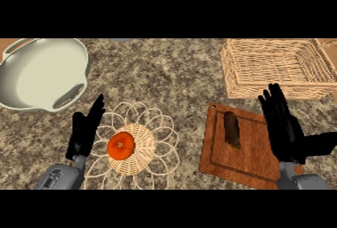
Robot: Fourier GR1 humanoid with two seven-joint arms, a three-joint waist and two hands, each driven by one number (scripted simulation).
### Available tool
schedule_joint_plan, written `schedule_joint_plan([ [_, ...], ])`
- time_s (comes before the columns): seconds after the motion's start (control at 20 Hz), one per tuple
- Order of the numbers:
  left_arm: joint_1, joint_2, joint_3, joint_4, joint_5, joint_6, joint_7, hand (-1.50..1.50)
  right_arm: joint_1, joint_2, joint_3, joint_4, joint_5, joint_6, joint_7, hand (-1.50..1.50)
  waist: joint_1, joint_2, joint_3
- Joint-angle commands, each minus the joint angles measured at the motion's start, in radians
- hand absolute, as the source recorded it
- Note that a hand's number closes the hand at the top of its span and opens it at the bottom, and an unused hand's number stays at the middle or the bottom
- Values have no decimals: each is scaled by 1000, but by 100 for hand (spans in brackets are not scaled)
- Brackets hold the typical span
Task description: Pick the sweet potato from the cutting board and place it in the basket
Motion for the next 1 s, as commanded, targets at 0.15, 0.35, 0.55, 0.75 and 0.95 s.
schedule_joint_plan([
  [0.15,49,12,21,62,50,-66,37,0,-298,-91,159,82,156,106,128,150,60,1,8],
  [0.35,92,24,-13,65,59,-116,67,0,-362,-127,400,130,283,316,122,150,141,13,6],
  [0.55,119,32,12,33,84,-114,93,0,-383,17,597,250,529,176,136,-150,70,-6,10],
  [0.75,151,58,31,3,101,-122,118,0,-506,77,659,346,700,103,349,-150,45,-14,9],
  [0.95,183,64,31,19,90,-120,93,0,-678,-28,723,373,924,150,547,-150,39,-28,4],
])
